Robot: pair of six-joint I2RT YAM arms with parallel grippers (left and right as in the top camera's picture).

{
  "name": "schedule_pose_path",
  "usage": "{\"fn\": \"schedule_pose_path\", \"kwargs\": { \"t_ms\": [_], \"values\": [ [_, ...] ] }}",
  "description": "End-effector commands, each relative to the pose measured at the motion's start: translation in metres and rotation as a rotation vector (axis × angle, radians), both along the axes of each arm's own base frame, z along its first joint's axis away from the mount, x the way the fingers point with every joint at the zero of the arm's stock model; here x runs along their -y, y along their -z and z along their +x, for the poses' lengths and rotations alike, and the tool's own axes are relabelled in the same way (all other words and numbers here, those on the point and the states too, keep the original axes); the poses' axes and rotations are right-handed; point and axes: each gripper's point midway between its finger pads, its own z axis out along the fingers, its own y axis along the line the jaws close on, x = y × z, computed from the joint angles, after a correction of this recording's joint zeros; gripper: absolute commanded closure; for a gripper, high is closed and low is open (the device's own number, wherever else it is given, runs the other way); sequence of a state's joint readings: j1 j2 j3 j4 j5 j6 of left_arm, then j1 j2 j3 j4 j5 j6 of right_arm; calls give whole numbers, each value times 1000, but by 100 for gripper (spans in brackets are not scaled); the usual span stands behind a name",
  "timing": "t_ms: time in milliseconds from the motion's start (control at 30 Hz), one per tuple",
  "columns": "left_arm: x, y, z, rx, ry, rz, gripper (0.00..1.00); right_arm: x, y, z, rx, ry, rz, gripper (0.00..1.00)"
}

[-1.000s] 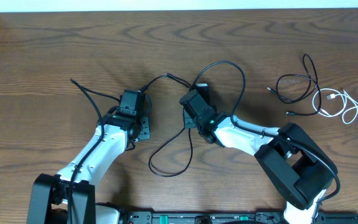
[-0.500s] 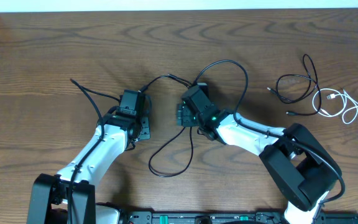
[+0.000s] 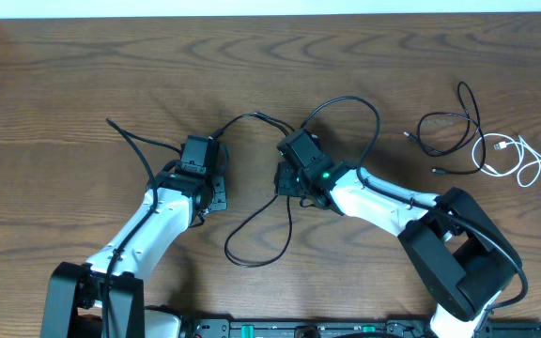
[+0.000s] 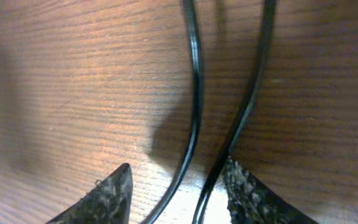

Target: Untangle cables

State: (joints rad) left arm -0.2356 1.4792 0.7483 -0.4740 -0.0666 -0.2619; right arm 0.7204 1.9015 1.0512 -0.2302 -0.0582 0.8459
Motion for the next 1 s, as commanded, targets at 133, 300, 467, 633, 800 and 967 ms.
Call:
{"fn": "schedule_pose_path", "kwargs": {
  "t_ms": [133, 300, 467, 633, 800, 967],
  "values": [
    [-6, 5, -4, -18, -17, 23, 57, 36, 62, -42, -80, 119, -228, 67],
    [-6, 5, -4, -17, -17, 23, 57, 38, 61, -39, -50, 128, -251, 71],
    [-6, 5, -4, -18, -17, 23, 57, 39, 61, -29, -1, 146, -258, 87],
    [-6, 5, -4, -18, -17, 23, 57, 39, 66, -29, 0, 147, -263, 77],
    [-6, 5, -4, -18, -17, 23, 57, 39, 69, -24, 18, 157, -264, 75],
    [-6, 5, -4, -19, -17, 23, 57, 44, 68, -13, 74, 184, -287, 73]
  ]
}}
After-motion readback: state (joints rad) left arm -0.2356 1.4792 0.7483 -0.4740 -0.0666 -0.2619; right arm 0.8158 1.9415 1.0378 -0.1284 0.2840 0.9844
